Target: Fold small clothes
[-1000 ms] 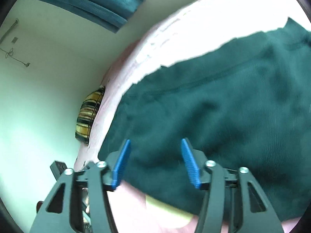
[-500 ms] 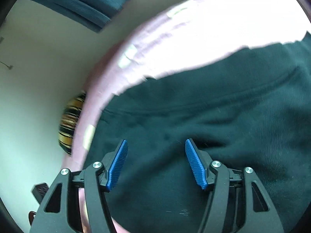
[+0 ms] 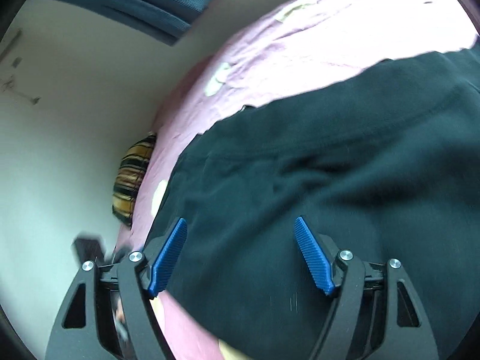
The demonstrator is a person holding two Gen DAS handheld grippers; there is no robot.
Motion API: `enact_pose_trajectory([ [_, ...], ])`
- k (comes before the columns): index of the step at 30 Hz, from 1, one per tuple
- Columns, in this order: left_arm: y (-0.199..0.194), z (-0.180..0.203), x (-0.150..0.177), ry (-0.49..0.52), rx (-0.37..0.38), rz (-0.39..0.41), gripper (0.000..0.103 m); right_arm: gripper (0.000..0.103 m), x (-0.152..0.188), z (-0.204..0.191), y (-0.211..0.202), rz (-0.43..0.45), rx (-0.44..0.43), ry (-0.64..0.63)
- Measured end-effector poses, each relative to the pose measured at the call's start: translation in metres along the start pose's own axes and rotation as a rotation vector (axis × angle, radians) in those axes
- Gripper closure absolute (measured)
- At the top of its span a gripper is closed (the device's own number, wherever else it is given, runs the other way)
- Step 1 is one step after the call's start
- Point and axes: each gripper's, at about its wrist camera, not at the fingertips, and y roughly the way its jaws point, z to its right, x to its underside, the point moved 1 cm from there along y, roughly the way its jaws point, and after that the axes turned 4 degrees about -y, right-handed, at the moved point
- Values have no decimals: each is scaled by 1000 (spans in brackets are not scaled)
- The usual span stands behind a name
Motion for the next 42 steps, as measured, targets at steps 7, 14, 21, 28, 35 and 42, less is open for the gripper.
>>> enact_pose_trajectory([
  [7, 61, -13, -43, -87, 102, -152, 10, 29, 67, -8, -23, -57, 12, -45],
  [14, 97, 10, -54, 48, 53, -254, 10, 24, 86, -2, -16, -66, 47, -107],
  [21, 105, 19, -62, 91, 24, -316, 10, 24, 88, -14, -27, 9, 42, -106],
  [28, 113, 28, -61, 177, -74, -290, 40, 24, 98, -12, -5, -20, 43, -105],
  [35, 108, 31, -64, 131, -55, -285, 80, 24, 104, -19, -2, 18, 76, -176],
  [42, 74, 77, -67, 195, -80, -218, 89, 24, 105, -37, -23, 100, 4, -206],
])
